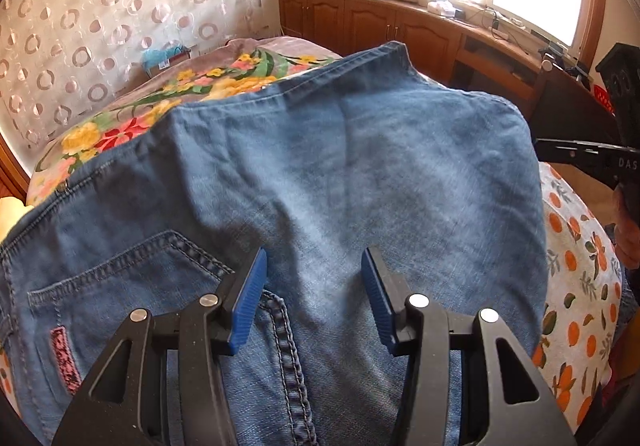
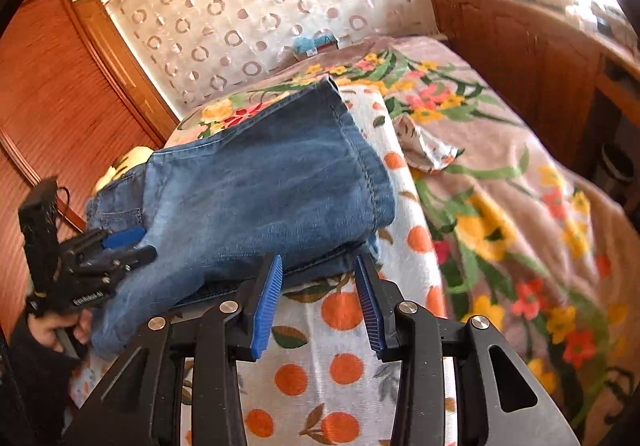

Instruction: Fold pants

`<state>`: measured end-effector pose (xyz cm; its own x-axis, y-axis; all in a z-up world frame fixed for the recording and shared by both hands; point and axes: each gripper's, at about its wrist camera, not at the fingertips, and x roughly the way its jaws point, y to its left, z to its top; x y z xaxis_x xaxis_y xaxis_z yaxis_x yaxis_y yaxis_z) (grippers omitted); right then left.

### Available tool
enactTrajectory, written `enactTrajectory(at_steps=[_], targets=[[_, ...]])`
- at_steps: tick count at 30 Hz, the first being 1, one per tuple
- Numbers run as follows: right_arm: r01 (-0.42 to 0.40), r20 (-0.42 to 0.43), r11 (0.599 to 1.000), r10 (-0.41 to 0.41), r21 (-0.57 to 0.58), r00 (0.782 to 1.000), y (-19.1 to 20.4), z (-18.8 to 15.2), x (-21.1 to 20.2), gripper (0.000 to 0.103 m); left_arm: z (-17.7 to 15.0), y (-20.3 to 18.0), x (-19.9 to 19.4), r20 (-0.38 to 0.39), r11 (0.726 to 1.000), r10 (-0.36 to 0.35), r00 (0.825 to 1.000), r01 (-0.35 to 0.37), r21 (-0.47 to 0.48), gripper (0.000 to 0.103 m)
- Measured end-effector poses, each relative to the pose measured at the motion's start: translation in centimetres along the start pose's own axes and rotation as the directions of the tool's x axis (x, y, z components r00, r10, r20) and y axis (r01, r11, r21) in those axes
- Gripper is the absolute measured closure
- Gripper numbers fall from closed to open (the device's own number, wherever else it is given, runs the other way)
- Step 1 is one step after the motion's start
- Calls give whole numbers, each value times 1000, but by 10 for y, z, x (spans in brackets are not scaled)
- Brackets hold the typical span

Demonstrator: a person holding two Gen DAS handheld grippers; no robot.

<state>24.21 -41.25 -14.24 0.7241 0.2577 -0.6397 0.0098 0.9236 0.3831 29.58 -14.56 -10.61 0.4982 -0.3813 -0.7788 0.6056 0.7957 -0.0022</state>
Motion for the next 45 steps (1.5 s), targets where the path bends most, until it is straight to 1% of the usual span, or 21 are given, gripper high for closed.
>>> enactTrajectory(at_steps=[1, 3, 7, 18, 21, 27, 31, 33, 36, 39, 41, 43, 45], targets=[[7, -3, 1000, -7, 4, 1000, 0, 1, 1, 62, -1, -1, 0, 4, 1000, 0, 1000, 0, -1, 53], [26, -1, 1000, -26, 0, 1000, 2, 2, 1, 56, -4, -1, 0, 14, 1000, 1, 1000, -1, 1, 53], [25, -11, 1000, -25, 13, 1000, 4, 6, 0, 50, -5, -2, -1, 15, 1000, 1, 1000, -1, 0, 53], [-53, -27, 986, 58, 155, 998, -13, 16, 12, 43, -5, -1, -1, 14, 1000, 2, 1000, -2, 1, 52], [-103, -12, 969, 109, 224, 994, -24, 18, 12, 42, -5, -1, -1, 14, 1000, 1, 1000, -1, 0, 52], [-127, 16, 954, 128, 270, 992, -36, 16, 7, 38, -5, -1, -1, 13, 1000, 1, 1000, -1, 0, 52], [-141, 36, 943, 136, 303, 990, -36, 14, 2, 35, -5, -1, 0, 13, 1000, 2, 1000, -2, 1, 52], [-125, 44, 939, 117, 321, 992, -36, 16, 2, 34, -5, -1, 0, 13, 1000, 2, 1000, -2, 2, 52], [-76, 44, 939, 65, 335, 997, -35, 24, 8, 34, -5, -1, 0, 13, 1000, 3, 1000, -3, 1, 52], [23, 22, 958, -30, 286, 999, -27, 29, 15, 34, -5, -1, 0, 13, 1000, 2, 1000, -2, 1, 52], [42, -12, 960, -40, 275, 999, -23, 27, 21, 34, -5, -1, 0, 13, 1000, 2, 1000, -2, 1, 52], [57, -7, 962, -57, 267, 998, -19, 24, 17, 34, -5, -1, 0, 12, 1000, 3, 1000, -3, 2, 52], [39, -14, 959, -37, 280, 999, -18, 23, 16, 34, -5, -1, 0, 12, 1000, 1, 1000, -1, 1, 52]])
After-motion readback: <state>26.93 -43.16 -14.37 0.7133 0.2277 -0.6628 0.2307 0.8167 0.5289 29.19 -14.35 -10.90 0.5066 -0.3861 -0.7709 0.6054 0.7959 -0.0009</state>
